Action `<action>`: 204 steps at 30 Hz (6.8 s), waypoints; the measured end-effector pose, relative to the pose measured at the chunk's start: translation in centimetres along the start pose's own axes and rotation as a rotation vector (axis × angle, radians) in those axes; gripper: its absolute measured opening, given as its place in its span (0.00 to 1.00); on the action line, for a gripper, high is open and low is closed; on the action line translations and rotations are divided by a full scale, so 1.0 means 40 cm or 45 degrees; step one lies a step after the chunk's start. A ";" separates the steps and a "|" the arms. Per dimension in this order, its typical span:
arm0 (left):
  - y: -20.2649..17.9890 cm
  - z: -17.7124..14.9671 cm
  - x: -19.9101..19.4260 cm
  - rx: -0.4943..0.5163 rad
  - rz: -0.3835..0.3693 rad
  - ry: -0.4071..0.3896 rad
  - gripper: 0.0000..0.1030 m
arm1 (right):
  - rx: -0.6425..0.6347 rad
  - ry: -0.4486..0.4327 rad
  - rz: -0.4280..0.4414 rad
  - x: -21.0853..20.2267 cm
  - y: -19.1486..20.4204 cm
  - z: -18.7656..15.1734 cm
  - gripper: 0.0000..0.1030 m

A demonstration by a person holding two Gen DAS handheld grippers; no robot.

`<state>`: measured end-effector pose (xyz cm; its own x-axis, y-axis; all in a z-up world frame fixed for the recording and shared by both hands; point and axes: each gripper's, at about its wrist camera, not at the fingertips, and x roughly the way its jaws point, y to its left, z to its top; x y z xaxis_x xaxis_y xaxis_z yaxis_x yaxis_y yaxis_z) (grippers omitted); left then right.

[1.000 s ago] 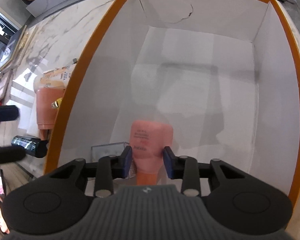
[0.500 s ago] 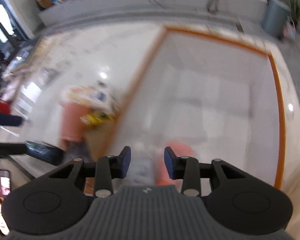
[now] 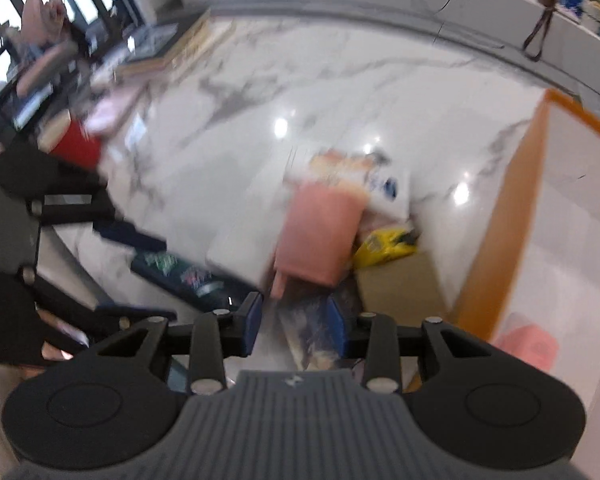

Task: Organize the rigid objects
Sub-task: 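Grasp the picture card with the right tool while the left tool grasps the CLEAR can, then carry the card and CLEAR can over the orange box with both tools, then open both tools to release the card and can into the box, then move both tools back to the items and reach for the Vaseline tube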

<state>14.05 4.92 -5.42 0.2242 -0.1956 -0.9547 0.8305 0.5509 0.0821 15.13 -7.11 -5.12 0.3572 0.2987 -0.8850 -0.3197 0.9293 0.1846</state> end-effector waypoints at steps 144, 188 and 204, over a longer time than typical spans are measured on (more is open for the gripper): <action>-0.056 0.530 0.013 -0.238 -0.153 -0.270 0.53 | 0.760 -0.115 -0.168 0.025 -0.627 -0.030 0.56; 0.271 0.073 -0.044 -0.689 -0.087 -0.285 0.50 | 0.226 -0.177 -0.188 -0.059 -0.181 0.159 0.43; 0.227 0.125 0.022 -0.280 -0.055 -0.329 0.50 | 0.267 -0.005 -0.164 0.081 -0.163 0.180 0.27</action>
<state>24.34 5.70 -4.08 0.3364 -0.4061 -0.8497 0.7184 0.6940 -0.0472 24.69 -10.64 -6.13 0.3869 0.1754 -0.9053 -0.0824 0.9844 0.1555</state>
